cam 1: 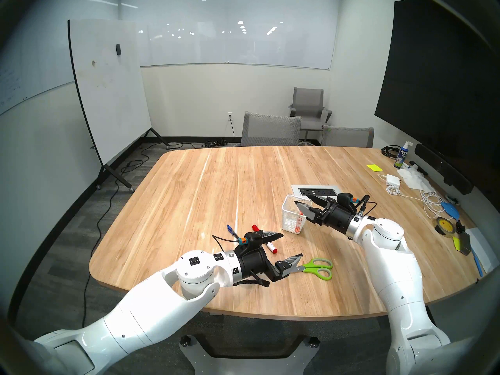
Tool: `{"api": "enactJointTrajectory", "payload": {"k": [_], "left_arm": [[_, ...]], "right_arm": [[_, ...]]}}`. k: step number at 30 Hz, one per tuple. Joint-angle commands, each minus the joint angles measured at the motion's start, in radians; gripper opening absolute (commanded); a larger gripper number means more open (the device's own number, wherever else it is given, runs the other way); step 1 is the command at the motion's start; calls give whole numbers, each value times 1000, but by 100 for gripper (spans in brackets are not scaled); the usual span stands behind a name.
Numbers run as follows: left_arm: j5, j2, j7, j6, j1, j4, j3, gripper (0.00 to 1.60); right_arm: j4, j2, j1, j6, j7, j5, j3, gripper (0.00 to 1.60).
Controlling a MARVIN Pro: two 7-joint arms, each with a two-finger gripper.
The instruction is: Place the pen, the marker, and the scissors into the pen holder
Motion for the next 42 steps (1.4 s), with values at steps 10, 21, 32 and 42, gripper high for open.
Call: {"api": "enactJointTrajectory", "payload": {"k": [10, 21, 32, 42], "left_arm": [[4, 0, 5, -10, 1, -25, -2, 160], [50, 27, 59, 5, 13, -62, 0, 160], [74, 112, 125, 35, 65, -175, -42, 160], [78, 224, 192, 15, 157, -279, -124, 160]], "right_arm": [[-95, 62, -41, 68, 84, 38, 58, 139], [-185, 131, -105, 119, 181, 36, 85, 132], [-193, 184, -149, 115, 260, 28, 128, 137], [-119, 250, -105, 126, 321, 7, 121, 150]]}}
